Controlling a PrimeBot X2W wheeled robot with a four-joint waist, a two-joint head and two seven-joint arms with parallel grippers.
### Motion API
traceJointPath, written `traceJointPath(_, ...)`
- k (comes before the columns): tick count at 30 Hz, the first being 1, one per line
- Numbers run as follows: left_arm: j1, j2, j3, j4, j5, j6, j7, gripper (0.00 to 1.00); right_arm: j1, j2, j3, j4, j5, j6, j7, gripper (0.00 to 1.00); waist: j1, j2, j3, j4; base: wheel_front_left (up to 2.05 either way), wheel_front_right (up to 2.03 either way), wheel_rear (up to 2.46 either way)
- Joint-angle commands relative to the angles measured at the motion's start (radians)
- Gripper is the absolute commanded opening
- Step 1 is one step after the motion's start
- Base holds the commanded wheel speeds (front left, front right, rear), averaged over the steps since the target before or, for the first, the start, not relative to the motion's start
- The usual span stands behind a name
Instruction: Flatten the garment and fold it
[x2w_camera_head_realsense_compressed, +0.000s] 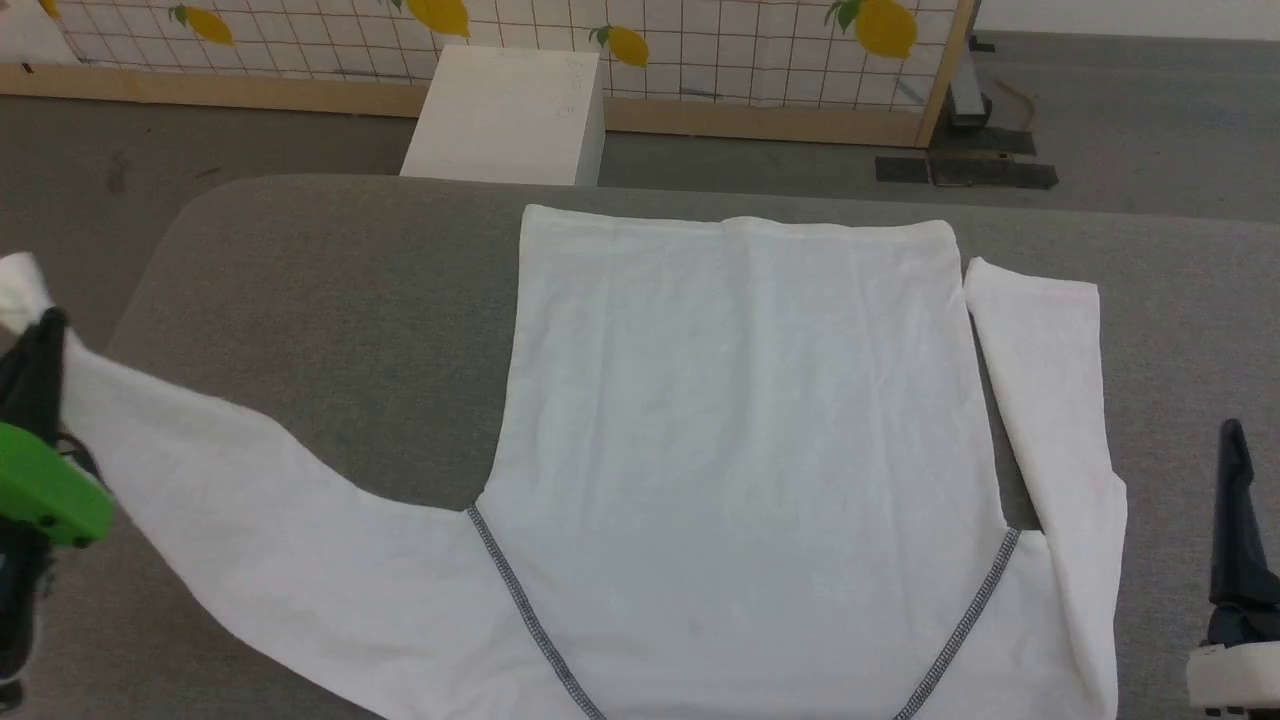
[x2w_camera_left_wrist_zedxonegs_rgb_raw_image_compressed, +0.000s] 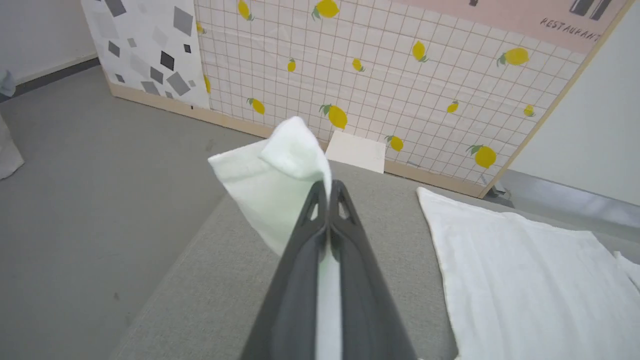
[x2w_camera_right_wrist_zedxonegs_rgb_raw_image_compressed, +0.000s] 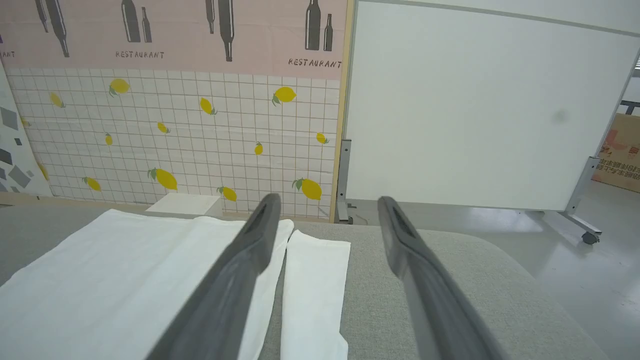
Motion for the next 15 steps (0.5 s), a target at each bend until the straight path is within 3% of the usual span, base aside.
traceJointPath(1, 0.015, -0.027, -0.027, -0.04, 0.014, 0.008, -0.014, 0.0, 0.0, 0.0, -0.011, -0.01, 0.0, -0.002, 0.005, 1.0, 0.0001, 0.0, -0.001, -0.002, 0.0, 0.0, 0.0)
traceJointPath(9, 0.017, -0.178, -0.276, -0.247, 0.126, 0.041, -0.05, 0.0, -0.013, 0.0, -0.032, -0.045, -0.006, -0.002, 0.03, 1.0, 0.0001, 0.0, 0.002, -0.031, 0.0, 0.0, 0.0)
traceJointPath(13, 0.03, -0.225, -0.382, -0.275, 0.218, 0.054, -0.091, 0.0, -0.014, 0.0, -0.051, -0.051, -0.006, -0.002, 0.035, 1.0, 0.0001, 0.0, 0.007, -0.049, 0.0, 0.0, 0.0)
traceJointPath(15, 0.034, -0.243, -0.453, -0.264, 0.255, 0.04, -0.103, 0.0, -0.012, 0.0, -0.06, -0.054, -0.003, -0.002, 0.038, 1.0, 0.0001, 0.0, 0.009, -0.057, 0.0, 0.0, 0.0)
